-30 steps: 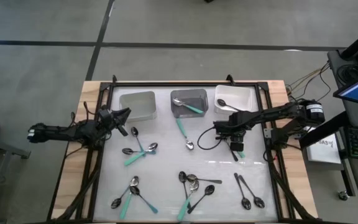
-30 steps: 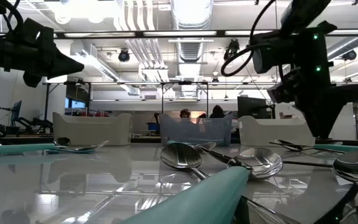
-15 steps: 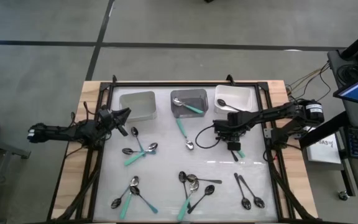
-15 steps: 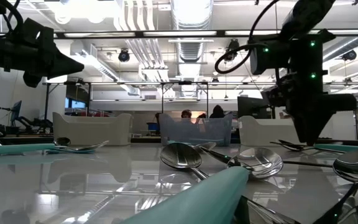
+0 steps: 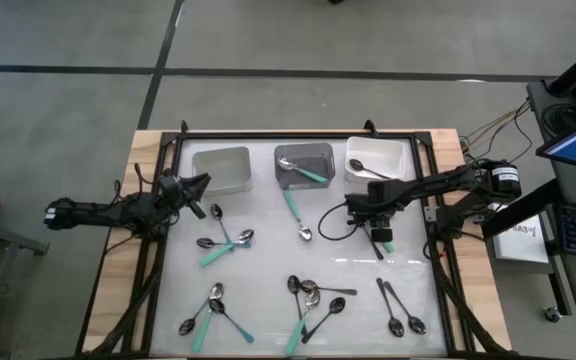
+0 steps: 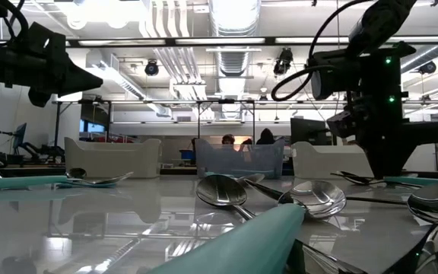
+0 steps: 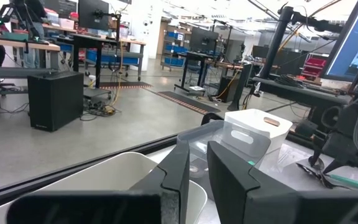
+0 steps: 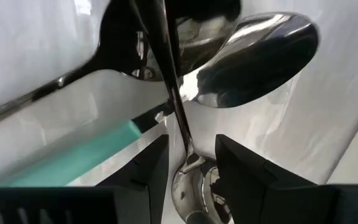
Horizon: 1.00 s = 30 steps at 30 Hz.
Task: Sort silverware by color (type)
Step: Put the black spoon into the white bin
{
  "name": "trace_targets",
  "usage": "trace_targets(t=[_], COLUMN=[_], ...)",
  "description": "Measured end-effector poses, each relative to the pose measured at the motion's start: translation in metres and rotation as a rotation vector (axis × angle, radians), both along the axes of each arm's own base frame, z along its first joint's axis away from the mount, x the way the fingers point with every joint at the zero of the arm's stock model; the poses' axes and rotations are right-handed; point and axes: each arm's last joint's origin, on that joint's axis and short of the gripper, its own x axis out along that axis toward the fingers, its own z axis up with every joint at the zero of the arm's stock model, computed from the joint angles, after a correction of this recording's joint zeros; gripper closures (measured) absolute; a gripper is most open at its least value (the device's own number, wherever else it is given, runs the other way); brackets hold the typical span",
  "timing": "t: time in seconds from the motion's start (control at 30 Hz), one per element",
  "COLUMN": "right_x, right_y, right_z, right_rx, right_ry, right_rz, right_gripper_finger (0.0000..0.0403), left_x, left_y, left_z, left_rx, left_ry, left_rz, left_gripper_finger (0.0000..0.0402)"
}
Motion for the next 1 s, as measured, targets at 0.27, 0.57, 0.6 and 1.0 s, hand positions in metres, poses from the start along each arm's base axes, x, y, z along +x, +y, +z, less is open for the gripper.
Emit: trace_targets(t=[0.27, 0.57, 0.6, 1.0], right_x=[0.001, 0.002, 0.002, 0.01], right_y=[-0.001, 0.0, 0.0, -0.003], right_z=[-0.005, -0.007, -0.006, 0.029], right_rx=[-0.001, 0.018, 0.018, -0.022], right_ry=[0.006, -0.007, -0.009, -0.044], right_rz=[-0.018, -0.1, -0.101, -0.106], right_gripper_finger=[0.0287, 0.0384, 0.0387, 0.0391], left_x=[0.0, 0.0, 0.0, 0.0], left_y=[0.0, 0.0, 0.0, 0.0], left_z=[0.0, 0.0, 0.0, 0.0], left_rx=[0.0, 0.0, 0.0, 0.0], left_ry=[0.0, 0.0, 0.0, 0.0], left_rz=[0.0, 0.0, 0.0, 0.0], left_gripper_finger=[0.0361, 0.0361, 0.0361, 0.0361])
